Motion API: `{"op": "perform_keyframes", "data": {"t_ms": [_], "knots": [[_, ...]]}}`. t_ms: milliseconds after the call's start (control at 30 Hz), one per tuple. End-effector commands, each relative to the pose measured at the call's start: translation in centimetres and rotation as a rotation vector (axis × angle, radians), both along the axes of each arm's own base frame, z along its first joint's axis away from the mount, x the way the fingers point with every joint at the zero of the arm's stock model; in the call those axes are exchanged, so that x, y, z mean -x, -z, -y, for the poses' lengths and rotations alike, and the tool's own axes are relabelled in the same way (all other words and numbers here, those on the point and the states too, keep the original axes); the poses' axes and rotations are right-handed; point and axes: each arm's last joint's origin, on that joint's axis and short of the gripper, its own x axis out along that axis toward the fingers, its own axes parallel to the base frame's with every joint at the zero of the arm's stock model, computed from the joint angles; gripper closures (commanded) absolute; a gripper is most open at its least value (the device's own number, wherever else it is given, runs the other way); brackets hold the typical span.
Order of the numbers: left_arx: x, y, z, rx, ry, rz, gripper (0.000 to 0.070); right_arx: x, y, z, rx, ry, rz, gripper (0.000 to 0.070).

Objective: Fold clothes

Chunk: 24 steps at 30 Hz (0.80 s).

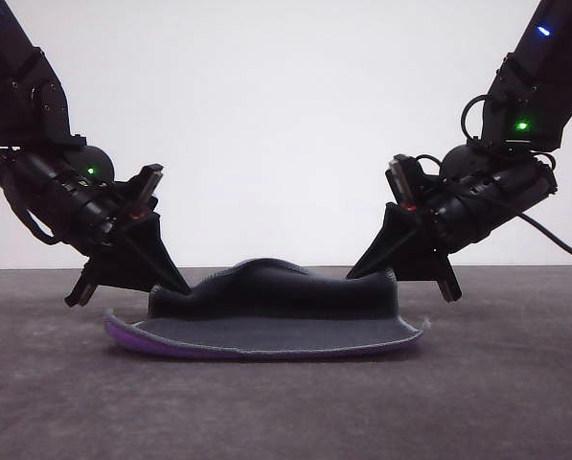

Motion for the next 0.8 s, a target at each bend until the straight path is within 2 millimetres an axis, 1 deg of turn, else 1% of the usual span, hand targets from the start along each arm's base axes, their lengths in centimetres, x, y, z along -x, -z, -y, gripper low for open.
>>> {"op": "perform_keyframes", "data": {"t_ms": [0, 433, 500, 600, 767], "knots": [[-0.2, 0.0, 0.1, 0.009, 0.043, 0.023, 0.0699, -0.1, -0.1, 0.0, -0.014, -0.03, 0.037, 0.0699], [1.6, 0.0, -0.1, 0.044, 0.111, -0.107, 0.0698, 1.6, 0.0, 0.2, -0.048, -0.104, -0.045, 0.0699], [1.8, 0.0, -0.2, 0.044, 0.118, -0.118, 0.0695, 1.8, 0.0, 0.2, -0.047, -0.113, -0.047, 0.0699], [2.0, 0.0, -0.3, 0.042, 0.124, -0.133, 0.0672, 2.0, 0.0, 0.3, -0.046, -0.12, -0.053, 0.0699], [2.2, -0.1, -0.3, 0.041, 0.126, -0.148, 0.0671, 2.2, 0.0, 0.3, -0.044, -0.127, -0.066, 0.0699]]}}
